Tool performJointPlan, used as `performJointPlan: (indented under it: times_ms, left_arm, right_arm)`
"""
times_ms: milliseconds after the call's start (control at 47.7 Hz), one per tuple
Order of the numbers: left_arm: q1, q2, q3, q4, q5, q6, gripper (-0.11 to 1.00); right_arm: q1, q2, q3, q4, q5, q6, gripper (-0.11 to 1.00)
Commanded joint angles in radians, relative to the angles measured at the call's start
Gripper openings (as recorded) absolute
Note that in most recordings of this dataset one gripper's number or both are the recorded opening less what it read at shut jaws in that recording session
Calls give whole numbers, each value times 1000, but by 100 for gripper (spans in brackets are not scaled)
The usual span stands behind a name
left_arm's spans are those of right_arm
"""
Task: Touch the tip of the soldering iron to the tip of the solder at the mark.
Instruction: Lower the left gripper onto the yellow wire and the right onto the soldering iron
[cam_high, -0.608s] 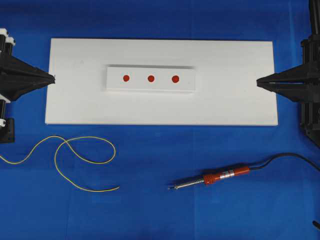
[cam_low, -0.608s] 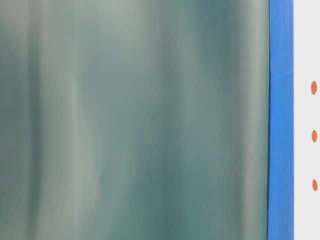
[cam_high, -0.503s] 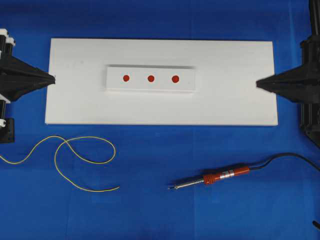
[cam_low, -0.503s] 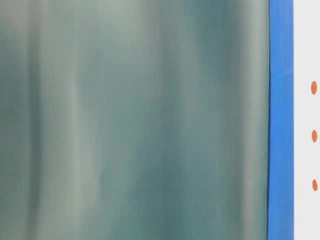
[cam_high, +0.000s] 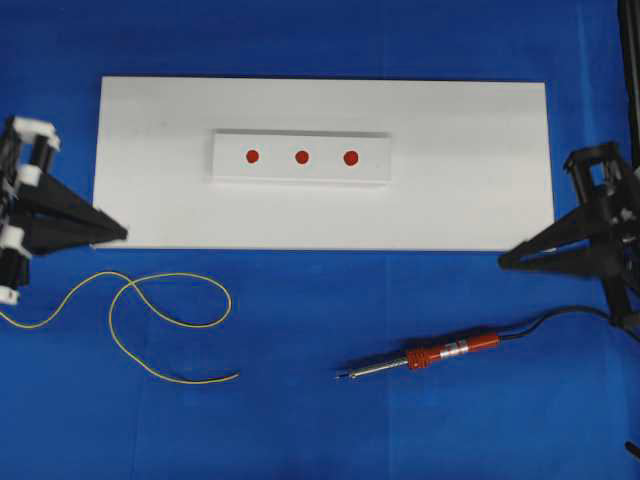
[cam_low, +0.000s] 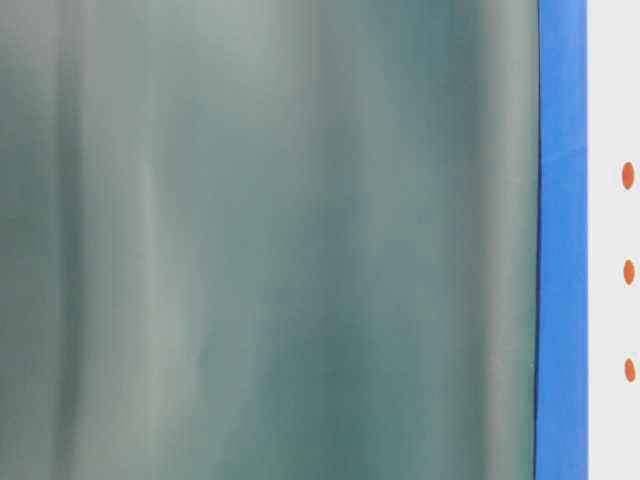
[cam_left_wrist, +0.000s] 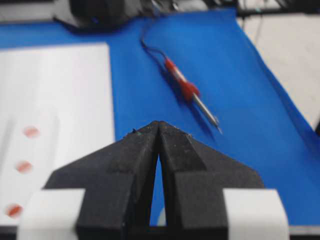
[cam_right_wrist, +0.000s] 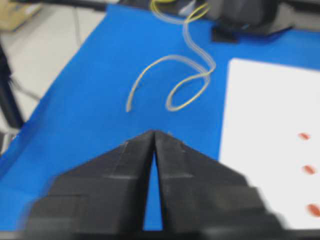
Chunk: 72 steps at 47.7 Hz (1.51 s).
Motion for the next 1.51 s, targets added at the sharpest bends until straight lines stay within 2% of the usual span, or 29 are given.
performJointPlan:
  times_ms: [0, 105, 147, 272, 335, 440, 545, 629, 692, 859, 1006, 1194, 1488]
  left_arm:
    - [-41, 54, -9, 2, -23, -8, 2]
    - [-87, 110, -6, 3, -44, -11, 22]
    - [-106, 133, -3, 2, -54, -11, 39]
    - [-150, 212, 9, 2, -77, -14, 77]
    - [-164, 253, 17, 2, -103, -14, 87]
    - [-186, 348, 31, 2, -201, -14, 85]
    - [-204, 459, 43, -2, -310, -18, 85]
    - [-218, 558, 48, -3, -410, -37, 85]
    - [-229, 634, 41, -2, -474, -51, 85]
    - [-275, 825, 12, -3, -609, -71, 83]
    - [-305, 931, -12, -3, -686, -80, 82]
    - [-339, 992, -29, -3, -710, -80, 78]
    - [-350, 1048, -52, -6, -704, -80, 76]
  right_arm:
    - [14, 37, -14, 8, -6, 18, 9]
    - [28, 107, -11, 21, -14, 67, 33]
    - [32, 141, -9, 26, -26, 81, 45]
    - [52, 245, 5, 35, -97, 94, 82]
    - [57, 305, 17, 55, -138, 95, 94]
    - [80, 387, 46, 100, -224, 95, 91]
    - [133, 472, 80, 138, -364, 95, 92]
    - [172, 540, 95, 190, -451, 95, 92]
    - [204, 601, 103, 250, -515, 92, 92]
    - [276, 752, 72, 333, -604, 87, 92]
    - [311, 853, 57, 397, -661, 87, 92]
    - [345, 948, 48, 443, -732, 87, 91]
    - [379, 1068, 6, 471, -781, 87, 82]
